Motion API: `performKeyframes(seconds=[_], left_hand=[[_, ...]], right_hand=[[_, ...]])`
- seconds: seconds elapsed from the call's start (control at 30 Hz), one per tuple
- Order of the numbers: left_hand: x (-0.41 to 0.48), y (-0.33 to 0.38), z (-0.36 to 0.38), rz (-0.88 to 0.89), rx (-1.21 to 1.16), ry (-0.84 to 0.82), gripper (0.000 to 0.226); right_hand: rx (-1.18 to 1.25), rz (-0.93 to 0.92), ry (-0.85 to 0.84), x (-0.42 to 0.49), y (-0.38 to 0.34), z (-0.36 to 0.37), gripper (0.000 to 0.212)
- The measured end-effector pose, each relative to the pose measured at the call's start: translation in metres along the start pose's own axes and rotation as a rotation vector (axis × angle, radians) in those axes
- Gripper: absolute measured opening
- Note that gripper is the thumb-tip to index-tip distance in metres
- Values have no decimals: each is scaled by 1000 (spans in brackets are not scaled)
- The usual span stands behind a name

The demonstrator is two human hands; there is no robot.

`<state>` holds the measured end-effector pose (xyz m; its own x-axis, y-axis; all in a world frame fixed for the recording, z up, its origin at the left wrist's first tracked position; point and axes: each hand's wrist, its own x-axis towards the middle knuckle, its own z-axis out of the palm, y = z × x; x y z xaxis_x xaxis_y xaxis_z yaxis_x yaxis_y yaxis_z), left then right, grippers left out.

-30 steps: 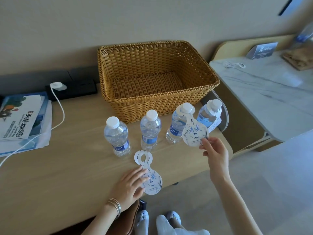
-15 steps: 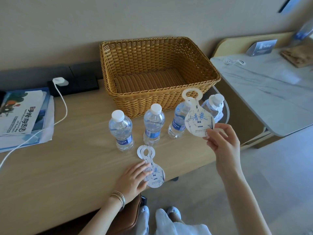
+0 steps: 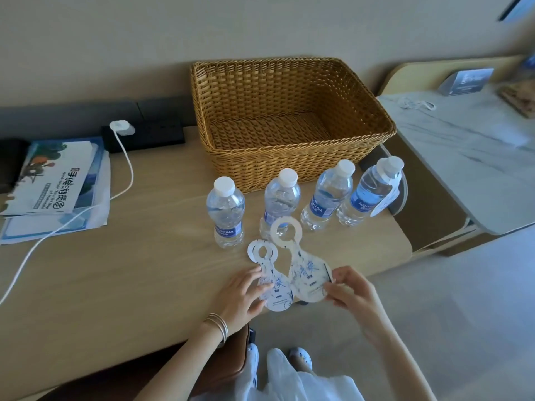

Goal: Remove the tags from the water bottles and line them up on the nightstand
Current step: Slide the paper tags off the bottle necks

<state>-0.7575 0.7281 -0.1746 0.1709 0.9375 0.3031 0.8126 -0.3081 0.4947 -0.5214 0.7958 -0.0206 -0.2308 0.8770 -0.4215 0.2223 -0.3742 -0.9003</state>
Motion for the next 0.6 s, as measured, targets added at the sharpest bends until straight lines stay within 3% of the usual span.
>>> performKeyframes(seconds=[0.2, 0.37, 0.6], left_hand=[[1, -1, -2, -25, -29, -27, 34], [0, 1, -3, -54, -87, -9, 28], [-3, 5, -9, -134, -183, 33, 21]], right_hand=[[-108, 177, 48, 7, 51, 21, 9], [-246, 123, 136, 19, 60, 44, 19], [-419, 70, 127, 27, 64, 56, 22]])
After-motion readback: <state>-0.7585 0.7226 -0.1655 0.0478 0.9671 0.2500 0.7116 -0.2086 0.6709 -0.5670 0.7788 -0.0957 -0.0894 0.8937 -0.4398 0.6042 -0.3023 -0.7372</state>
